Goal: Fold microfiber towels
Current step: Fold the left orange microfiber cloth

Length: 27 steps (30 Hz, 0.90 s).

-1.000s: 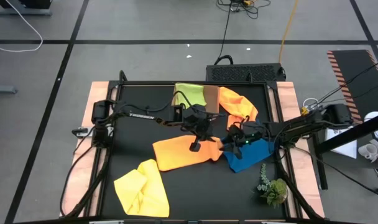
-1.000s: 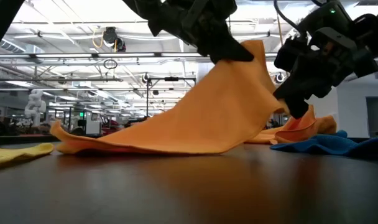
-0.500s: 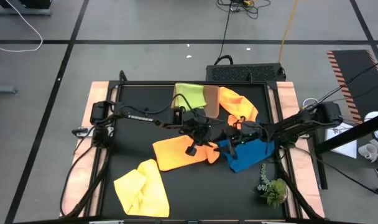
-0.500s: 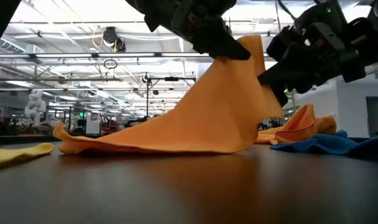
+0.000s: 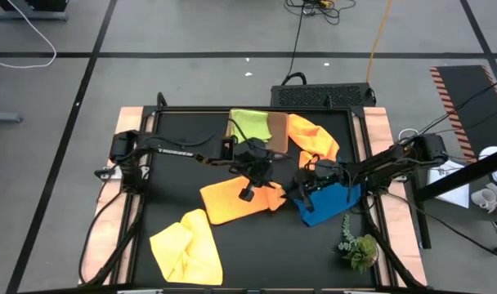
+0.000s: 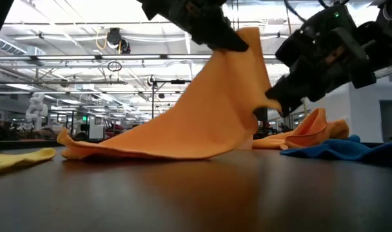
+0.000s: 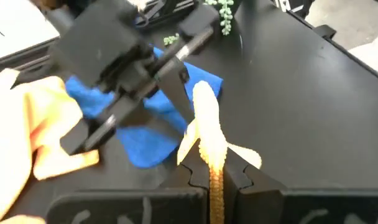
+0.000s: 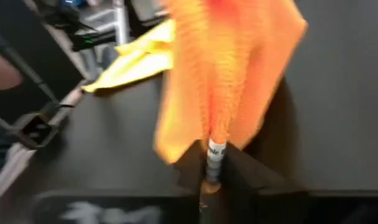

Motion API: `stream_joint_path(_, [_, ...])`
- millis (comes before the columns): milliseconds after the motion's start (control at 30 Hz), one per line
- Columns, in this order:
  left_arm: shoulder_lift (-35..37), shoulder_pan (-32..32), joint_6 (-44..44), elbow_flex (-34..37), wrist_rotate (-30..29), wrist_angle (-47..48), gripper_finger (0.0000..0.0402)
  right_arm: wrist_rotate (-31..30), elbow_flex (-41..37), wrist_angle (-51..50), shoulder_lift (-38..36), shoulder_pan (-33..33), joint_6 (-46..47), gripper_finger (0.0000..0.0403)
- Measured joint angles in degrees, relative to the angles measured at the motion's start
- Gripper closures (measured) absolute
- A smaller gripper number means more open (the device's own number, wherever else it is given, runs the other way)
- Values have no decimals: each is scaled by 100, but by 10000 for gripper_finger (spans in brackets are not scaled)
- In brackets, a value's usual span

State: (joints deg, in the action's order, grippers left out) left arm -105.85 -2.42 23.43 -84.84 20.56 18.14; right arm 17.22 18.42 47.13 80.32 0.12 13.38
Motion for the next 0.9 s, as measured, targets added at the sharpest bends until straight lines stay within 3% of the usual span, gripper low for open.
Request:
stream_joint_path(433, [918,390,-116,0,-950,31,399,149,96,-27,-1820,405,-55,400])
stream_joint_path(567, [1215,742,-545,0,-1290,-13,399,-5,477,-543,-2277,907,-129,401])
stream_joint_path(767, [1407,1670,-766,-2,-2030,-212,399,-863,1629,-2258,-2180,1972,-688,402])
stream_joint_path(900, [1491,2280,-1498,-2,-2734,-458,398,-1183,2327,-2725,-1917,2508,-731,402])
